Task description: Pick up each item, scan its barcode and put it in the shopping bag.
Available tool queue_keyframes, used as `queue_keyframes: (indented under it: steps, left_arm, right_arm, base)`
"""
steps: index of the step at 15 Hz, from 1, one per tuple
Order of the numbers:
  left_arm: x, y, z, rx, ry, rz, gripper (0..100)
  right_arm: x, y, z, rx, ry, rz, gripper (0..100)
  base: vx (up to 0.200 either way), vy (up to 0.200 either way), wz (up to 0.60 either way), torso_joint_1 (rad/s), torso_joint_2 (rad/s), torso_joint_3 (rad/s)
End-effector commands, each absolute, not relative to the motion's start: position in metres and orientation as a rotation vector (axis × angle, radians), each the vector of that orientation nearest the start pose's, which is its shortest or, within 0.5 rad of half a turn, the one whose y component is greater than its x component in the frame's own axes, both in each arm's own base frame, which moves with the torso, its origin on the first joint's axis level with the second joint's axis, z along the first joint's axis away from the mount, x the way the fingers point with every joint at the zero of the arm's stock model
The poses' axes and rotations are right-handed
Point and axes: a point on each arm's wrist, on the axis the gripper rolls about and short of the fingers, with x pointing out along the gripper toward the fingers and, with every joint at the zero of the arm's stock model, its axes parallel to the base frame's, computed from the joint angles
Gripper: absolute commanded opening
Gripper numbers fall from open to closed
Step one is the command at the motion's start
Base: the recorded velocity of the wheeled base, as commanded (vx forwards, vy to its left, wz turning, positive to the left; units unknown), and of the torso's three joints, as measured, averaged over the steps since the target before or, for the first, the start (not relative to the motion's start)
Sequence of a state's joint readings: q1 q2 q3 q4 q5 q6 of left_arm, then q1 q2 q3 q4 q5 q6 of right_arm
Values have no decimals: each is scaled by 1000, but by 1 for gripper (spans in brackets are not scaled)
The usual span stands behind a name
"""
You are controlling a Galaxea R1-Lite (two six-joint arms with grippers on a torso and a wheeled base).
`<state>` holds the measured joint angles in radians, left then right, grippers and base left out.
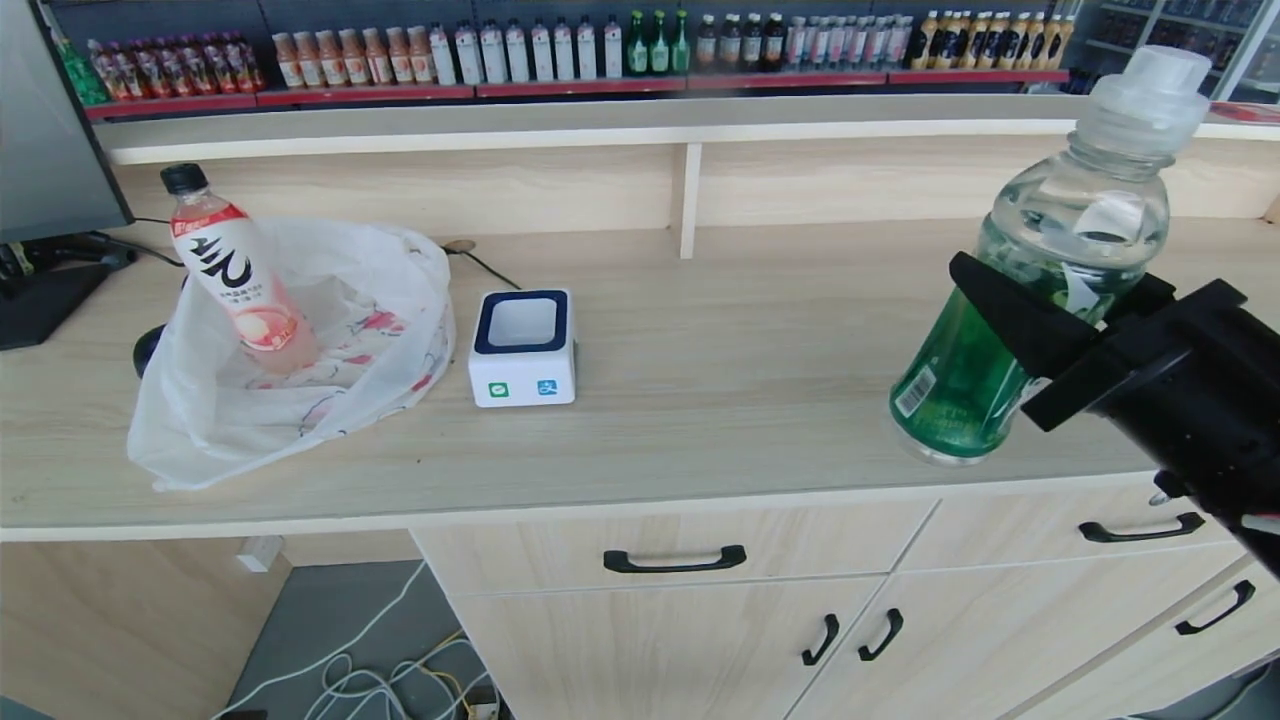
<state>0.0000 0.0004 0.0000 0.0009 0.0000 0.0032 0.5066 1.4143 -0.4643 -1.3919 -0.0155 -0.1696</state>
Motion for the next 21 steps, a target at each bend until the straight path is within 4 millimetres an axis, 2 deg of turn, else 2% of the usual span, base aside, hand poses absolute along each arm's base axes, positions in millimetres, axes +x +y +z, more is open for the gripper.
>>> queue_keyframes:
  steps: [1, 6, 9, 11, 21]
  left_arm:
    - [-23, 0, 76, 3, 2, 0, 100]
    - [-23, 0, 75, 12, 2, 0, 100]
    - [-23, 0, 75, 8, 2, 0, 100]
    - [-23, 0, 75, 8, 2, 0, 100]
    - [-23, 0, 75, 3, 3, 0, 100]
  right_arm:
    - [175, 97, 251, -74, -526, 400, 0]
    - [173, 96, 244, -53, -521, 381, 0]
    - [181, 100, 246, -48, -535, 377, 0]
    - [181, 101, 249, -42, -545, 377, 0]
    - [160, 90, 242, -23, -540, 391, 0]
  base:
    - [0, 0, 0, 0, 0, 0]
    - [0, 0, 0, 0, 0, 0]
    - [0, 0, 0, 0, 0, 0]
    - [0, 200, 0, 7, 0, 0]
    - [0, 200, 0, 4, 1, 2]
